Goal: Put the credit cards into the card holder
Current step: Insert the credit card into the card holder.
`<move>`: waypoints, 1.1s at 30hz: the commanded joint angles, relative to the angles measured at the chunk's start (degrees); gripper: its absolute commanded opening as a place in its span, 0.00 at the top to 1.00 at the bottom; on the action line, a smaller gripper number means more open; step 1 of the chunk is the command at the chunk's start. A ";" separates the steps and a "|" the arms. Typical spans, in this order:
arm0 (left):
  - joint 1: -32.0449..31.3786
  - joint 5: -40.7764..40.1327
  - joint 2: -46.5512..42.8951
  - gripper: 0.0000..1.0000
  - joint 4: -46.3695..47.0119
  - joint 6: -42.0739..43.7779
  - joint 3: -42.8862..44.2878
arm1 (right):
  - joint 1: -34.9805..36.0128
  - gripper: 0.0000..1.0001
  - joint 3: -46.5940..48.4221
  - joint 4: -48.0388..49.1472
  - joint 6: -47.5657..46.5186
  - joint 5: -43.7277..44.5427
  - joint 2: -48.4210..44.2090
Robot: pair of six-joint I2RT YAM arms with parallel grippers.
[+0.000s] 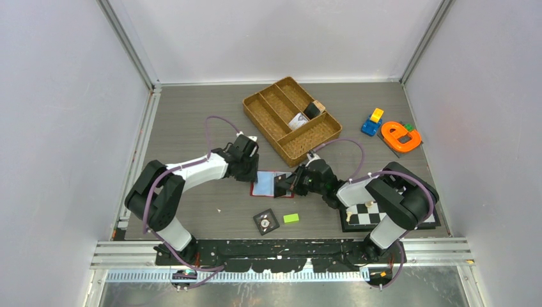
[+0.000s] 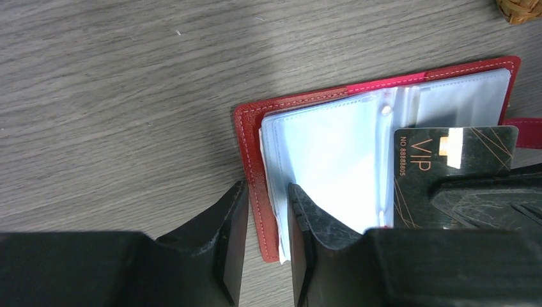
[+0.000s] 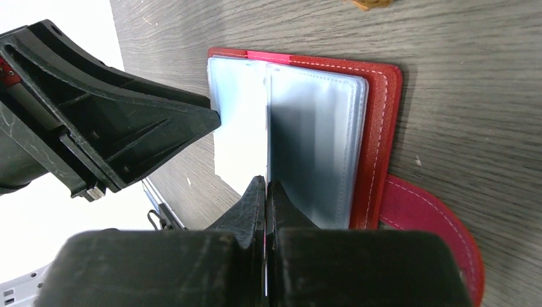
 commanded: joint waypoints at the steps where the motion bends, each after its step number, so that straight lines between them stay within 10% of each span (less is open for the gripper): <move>1: -0.02 -3.94 1.84 0.71 -5.42 2.60 0.06 | -0.05 0.99 -0.09 4.53 -1.34 -1.14 -1.00; 33: -0.02 -4.38 2.17 0.80 -6.37 3.19 0.41 | -0.51 1.00 2.21 8.56 -2.74 -3.20 6.46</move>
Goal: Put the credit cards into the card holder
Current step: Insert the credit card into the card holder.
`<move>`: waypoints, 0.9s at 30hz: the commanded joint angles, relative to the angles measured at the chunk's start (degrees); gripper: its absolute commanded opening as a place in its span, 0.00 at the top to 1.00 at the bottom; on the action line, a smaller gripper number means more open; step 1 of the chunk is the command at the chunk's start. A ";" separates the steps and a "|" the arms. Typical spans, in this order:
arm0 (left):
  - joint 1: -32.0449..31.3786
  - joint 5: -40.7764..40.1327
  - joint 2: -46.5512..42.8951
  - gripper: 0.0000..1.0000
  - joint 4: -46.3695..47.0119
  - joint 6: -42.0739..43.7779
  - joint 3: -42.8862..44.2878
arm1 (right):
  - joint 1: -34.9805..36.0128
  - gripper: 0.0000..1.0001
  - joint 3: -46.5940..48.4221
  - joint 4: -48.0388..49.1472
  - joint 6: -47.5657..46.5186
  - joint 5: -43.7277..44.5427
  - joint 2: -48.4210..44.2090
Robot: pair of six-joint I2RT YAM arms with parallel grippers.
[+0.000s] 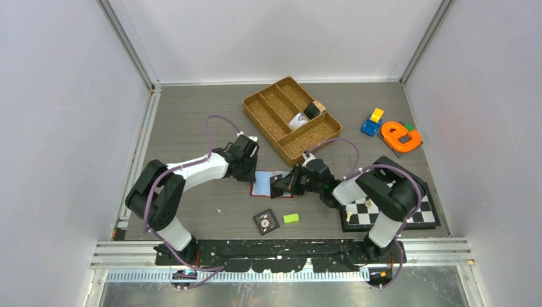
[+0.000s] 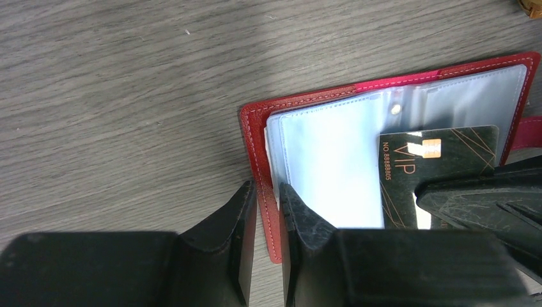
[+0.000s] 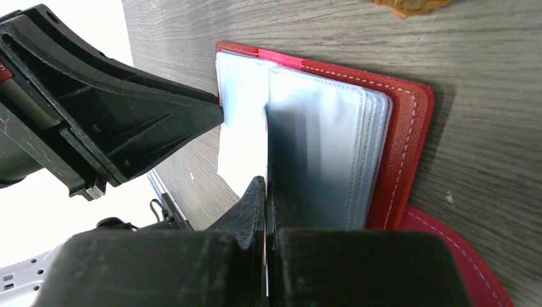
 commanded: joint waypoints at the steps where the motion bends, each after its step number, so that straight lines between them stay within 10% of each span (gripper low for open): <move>1: 0.02 -3.11 1.74 0.80 -5.39 1.55 -0.06 | -0.51 0.99 1.11 2.65 -2.18 0.50 1.31; 27: 0.03 -3.21 1.29 0.83 -6.16 1.89 0.35 | -1.26 0.99 2.90 2.15 -8.09 1.74 4.98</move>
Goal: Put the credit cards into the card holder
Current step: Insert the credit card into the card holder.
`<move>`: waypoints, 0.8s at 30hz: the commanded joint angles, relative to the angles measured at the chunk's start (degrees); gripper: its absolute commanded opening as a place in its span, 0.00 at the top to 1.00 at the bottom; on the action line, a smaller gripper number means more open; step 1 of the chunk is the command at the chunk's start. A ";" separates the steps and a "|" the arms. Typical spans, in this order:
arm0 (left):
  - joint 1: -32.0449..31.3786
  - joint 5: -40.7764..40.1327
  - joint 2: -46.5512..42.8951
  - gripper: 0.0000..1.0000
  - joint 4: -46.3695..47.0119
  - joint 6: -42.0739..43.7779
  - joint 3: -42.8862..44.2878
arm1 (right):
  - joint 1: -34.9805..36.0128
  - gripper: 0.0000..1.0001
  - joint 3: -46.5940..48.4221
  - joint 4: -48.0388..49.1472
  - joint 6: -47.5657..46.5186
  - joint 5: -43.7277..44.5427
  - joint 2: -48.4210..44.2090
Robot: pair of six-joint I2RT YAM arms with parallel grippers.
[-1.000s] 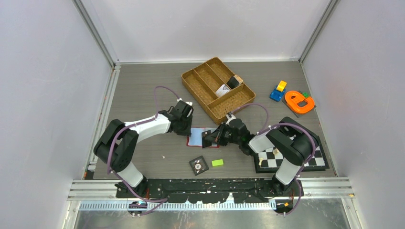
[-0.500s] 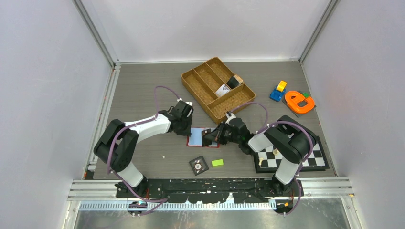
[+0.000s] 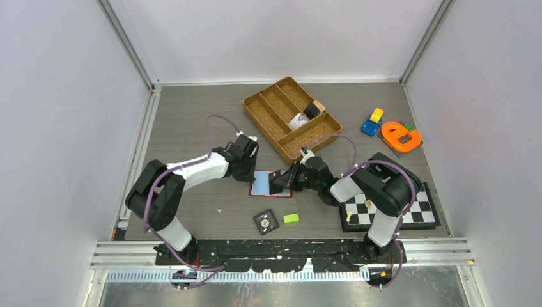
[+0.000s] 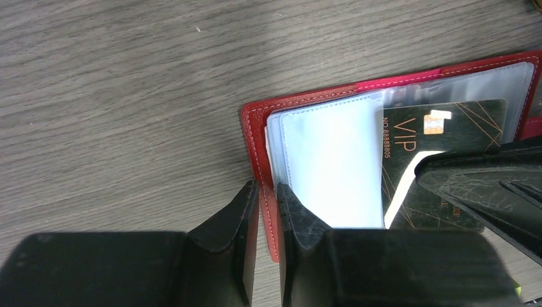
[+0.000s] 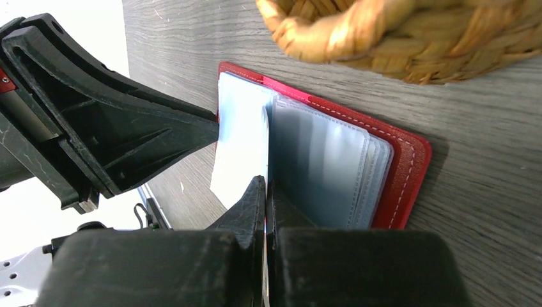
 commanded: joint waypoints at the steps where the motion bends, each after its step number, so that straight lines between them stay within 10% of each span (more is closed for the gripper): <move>1: 0.05 -2.31 1.27 0.83 -5.00 1.65 -0.13 | -0.27 0.99 0.99 -0.76 -3.44 1.91 1.94; 18: 0.11 -0.19 0.91 0.84 -3.59 0.20 -0.98 | 0.02 1.00 0.41 1.88 0.37 0.05 5.20; 24: 0.05 0.06 0.21 0.84 -3.53 -0.22 -1.24 | 0.37 0.85 0.35 -4.77 -0.19 2.93 1.44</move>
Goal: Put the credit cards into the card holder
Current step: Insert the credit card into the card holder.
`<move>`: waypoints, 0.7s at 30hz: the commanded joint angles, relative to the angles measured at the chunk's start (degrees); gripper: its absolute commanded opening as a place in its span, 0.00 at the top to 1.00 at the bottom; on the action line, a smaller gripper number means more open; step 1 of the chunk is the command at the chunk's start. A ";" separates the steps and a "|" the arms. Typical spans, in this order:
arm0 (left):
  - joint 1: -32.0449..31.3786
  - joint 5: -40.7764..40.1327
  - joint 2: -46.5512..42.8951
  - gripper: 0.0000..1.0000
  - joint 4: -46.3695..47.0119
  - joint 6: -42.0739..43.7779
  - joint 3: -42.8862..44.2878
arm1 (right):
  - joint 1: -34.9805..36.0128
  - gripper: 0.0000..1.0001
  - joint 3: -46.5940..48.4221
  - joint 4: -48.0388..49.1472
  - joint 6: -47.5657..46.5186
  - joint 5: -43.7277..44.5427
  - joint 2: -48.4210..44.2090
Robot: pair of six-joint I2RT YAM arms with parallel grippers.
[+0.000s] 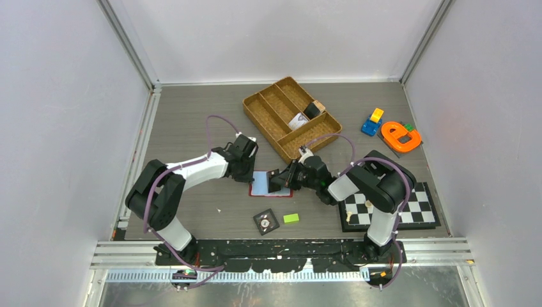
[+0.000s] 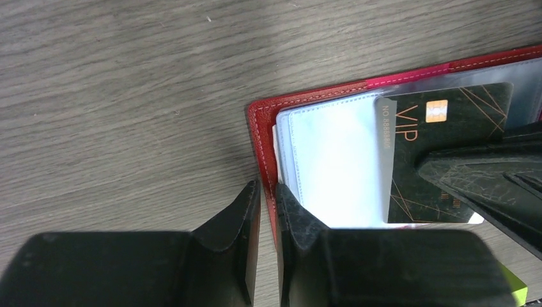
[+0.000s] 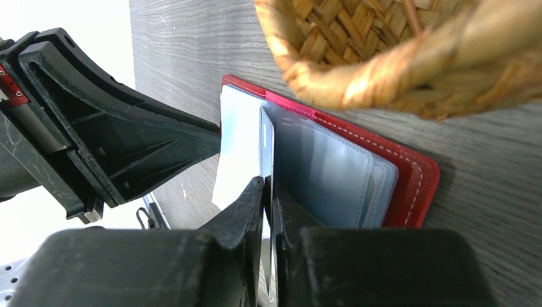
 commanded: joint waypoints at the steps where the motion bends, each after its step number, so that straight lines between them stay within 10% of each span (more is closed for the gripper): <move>1: 0.02 0.05 0.13 0.84 -2.88 -0.20 -1.41 | 0.50 0.81 -1.07 -10.59 -0.57 4.34 -3.04; 21: 0.05 1.31 -0.08 0.85 -1.71 -0.37 -1.88 | 5.14 0.53 7.64 -40.03 -8.30 19.46 -10.89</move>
